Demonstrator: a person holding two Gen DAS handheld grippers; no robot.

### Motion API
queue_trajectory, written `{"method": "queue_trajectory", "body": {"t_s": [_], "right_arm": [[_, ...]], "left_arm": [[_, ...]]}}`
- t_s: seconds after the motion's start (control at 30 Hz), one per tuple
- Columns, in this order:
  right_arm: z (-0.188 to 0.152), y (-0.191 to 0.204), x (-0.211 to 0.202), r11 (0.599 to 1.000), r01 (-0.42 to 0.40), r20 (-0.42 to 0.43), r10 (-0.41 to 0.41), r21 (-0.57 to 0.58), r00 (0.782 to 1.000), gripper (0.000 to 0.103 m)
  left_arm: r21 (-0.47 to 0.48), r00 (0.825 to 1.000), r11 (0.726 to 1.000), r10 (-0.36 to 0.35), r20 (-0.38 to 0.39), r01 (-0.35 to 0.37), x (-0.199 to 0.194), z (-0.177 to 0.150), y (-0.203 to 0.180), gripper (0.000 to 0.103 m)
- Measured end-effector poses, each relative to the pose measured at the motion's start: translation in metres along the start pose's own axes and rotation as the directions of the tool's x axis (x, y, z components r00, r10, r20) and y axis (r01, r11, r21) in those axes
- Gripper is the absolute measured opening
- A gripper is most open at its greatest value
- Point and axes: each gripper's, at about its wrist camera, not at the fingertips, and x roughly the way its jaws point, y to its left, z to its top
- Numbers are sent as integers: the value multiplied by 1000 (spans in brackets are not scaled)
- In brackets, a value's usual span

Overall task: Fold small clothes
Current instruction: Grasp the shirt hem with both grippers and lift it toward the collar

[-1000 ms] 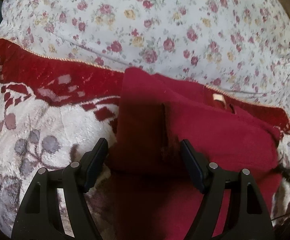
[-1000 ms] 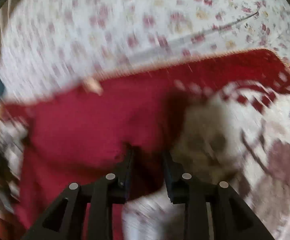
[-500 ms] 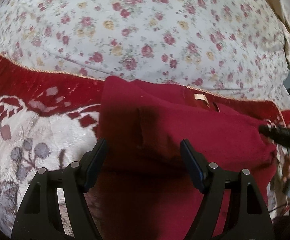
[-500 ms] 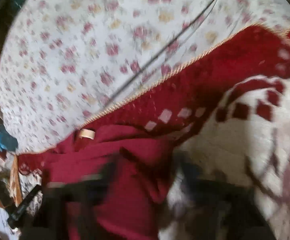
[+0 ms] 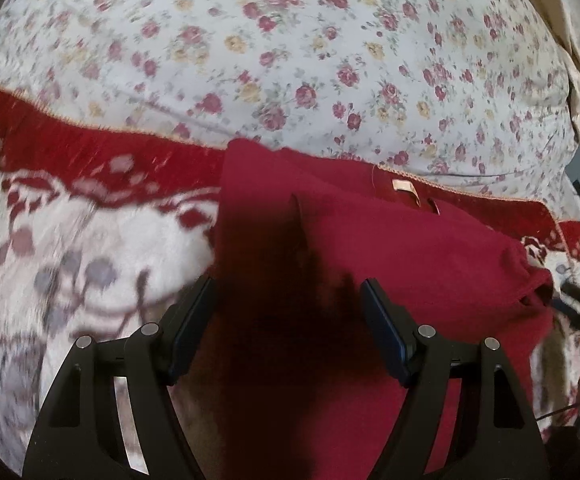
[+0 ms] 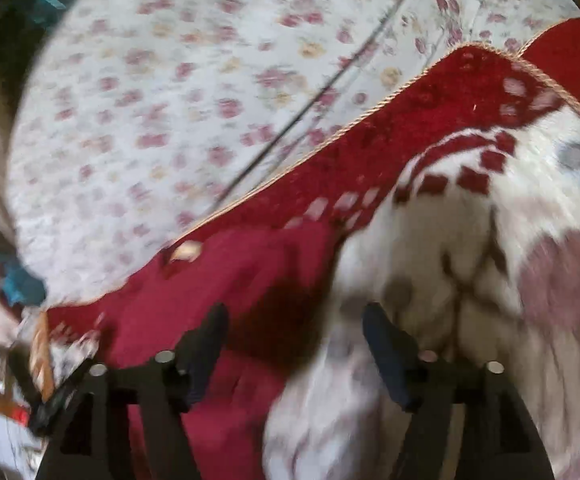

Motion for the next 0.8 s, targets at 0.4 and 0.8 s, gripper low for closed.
{"method": "queue_trajectory", "body": {"t_s": [0.4,0.8], "right_arm": [[-92,28,-14,993,-89,-190,72,-82,979,70],[-198,-10,-63,984,-82,-350,21,-158,936,73]], "left_arm": [[-84,997,996,-13,-81,6,-71,-111,24,75],[-82,983,993,-99,-154,87,-110,-193,19,75]]}}
